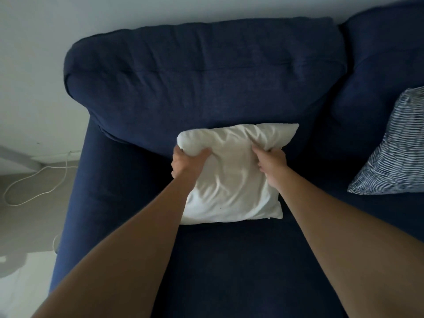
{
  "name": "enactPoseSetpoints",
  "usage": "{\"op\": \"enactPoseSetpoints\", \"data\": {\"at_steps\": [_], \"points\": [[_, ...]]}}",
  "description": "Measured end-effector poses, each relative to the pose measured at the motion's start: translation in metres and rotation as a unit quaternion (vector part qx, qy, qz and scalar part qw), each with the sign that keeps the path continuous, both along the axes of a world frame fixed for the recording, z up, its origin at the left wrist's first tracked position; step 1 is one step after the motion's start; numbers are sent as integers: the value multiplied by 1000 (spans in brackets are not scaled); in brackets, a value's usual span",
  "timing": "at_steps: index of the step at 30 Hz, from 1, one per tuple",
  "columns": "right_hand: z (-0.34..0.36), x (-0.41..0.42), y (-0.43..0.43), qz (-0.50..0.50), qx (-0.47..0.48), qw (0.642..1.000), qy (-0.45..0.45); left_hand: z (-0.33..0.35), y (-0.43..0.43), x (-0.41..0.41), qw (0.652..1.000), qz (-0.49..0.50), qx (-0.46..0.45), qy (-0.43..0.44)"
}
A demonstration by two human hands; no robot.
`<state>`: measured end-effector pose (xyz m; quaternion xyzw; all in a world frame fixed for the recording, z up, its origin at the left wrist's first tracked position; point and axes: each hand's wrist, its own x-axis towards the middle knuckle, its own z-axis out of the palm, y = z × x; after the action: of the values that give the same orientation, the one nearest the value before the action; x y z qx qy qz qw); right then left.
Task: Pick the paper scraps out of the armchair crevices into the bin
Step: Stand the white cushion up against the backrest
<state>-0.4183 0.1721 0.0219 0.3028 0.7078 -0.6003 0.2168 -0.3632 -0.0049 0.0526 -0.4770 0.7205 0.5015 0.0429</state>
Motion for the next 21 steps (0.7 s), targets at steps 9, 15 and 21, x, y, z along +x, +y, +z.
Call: {"op": "enactPoseSetpoints", "data": {"at_steps": [9, 15, 21], "points": [[3, -1, 11, -146, -16, 989, 34, -8, -5, 10, 983, -59, -130, 115], [16, 2, 15, -34, 3, 999, 41, -9, -6, 19, 985, -22, -118, 127], [30, 5, -5, -80, 109, 954, 269, 13, 7, 13, 970, 16, -162, 183]]}}
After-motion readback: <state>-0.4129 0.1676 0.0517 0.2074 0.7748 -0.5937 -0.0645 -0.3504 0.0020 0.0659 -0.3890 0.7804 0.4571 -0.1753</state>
